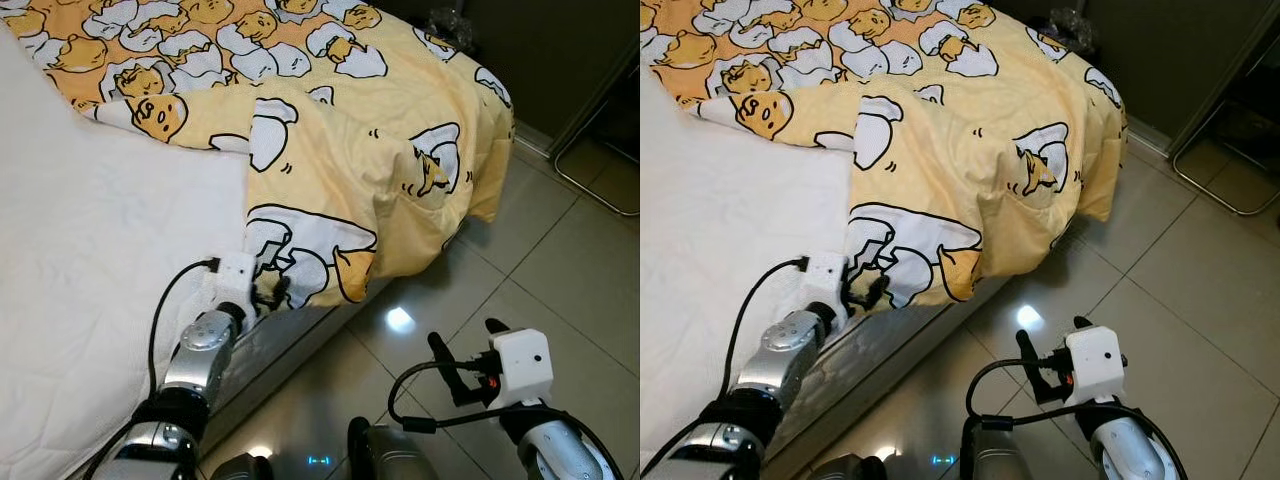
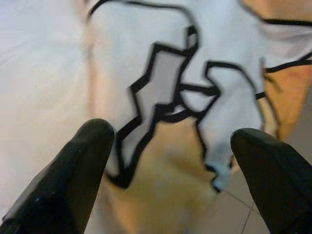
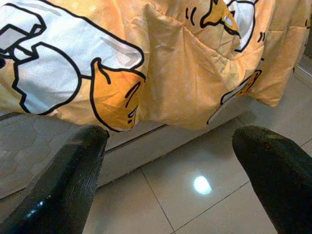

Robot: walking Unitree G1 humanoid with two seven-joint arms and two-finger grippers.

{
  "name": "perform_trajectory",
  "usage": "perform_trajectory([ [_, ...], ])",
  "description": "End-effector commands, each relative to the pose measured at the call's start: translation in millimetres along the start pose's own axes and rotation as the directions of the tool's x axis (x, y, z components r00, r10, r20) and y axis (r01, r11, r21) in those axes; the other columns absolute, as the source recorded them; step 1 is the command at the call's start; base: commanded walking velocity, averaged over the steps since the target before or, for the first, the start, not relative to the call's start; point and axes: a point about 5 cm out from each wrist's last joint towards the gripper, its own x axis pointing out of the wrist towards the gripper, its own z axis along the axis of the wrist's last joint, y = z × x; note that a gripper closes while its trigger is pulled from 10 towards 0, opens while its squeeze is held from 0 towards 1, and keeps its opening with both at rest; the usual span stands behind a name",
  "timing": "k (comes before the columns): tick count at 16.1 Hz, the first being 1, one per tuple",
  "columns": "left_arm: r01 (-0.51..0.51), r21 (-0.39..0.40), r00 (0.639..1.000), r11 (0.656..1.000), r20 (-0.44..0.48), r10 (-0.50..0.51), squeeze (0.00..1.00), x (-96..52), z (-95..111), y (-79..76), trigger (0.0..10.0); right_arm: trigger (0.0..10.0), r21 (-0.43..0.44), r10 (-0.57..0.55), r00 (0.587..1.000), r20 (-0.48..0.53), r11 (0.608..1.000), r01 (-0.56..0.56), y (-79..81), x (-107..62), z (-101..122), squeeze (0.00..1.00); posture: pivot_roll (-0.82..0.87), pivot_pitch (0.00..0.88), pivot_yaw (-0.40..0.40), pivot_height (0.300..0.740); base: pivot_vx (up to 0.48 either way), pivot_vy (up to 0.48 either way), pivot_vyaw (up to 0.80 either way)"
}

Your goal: Clean up the room

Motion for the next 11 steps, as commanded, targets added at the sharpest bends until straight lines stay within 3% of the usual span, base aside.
perform_trajectory([
  [1, -0.048, -0.032, 0.997, 0.998, -0.059, 0.046, 0.0, -2.4, -12, 6.6, 10.0, 10.0, 0.003, 0.007, 1.0, -0.029, 1.0, -0.007, -0.5, -1.2, -6, 0.0, -0.24, 0.133, 0.008, 0.74, 0.0, 0.0, 0.0],
  [3, -0.123, -0.031, 0.988, 0.992, -0.098, 0.12, 0.0, -3.2, -19, 15.3, 10.0, 10.0, -0.001, 0.012, 0.999, -0.03, 1.0, -0.012, -1.5, 1.2, -7, 0.0, -0.25, 0.12, 0.004, 0.74, 0.0, 0.0, 0.0],
  [5, -0.121, -0.061, 0.986, 0.991, -0.127, 0.113, 0.0, -2.2, -23, 13.6, 10.0, 10.0, -0.003, 0.015, 0.999, -0.028, 1.0, -0.015, -1.4, 2.8, -6, 0.0, -0.25, 0.12, 0.004, 0.74, 0.0, 0.0, 0.0],
  [8, -0.02, -0.093, 0.984, 0.996, -0.18, 0.003, 0.0, 3.2, -30, -9.0, 10.0, 10.0, 0.004, 0.032, 0.999, -0.028, 0.999, -0.032, 2.2, 5.3, -6, 0.0, -0.24, 0.136, -0.007, 0.74, 0.0, 0.0, 0.0],
  [11, -0.005, -0.112, 0.979, 0.994, -0.203, -0.018, 0.0, 6.6, -30, -16.3, 10.0, 10.0, 0.007, 0.032, 0.999, -0.029, 0.999, -0.032, 3.4, 6.1, -7, 0.0, -0.24, 0.149, -0.005, 0.74, 0.0, 0.0, 0.0],
])
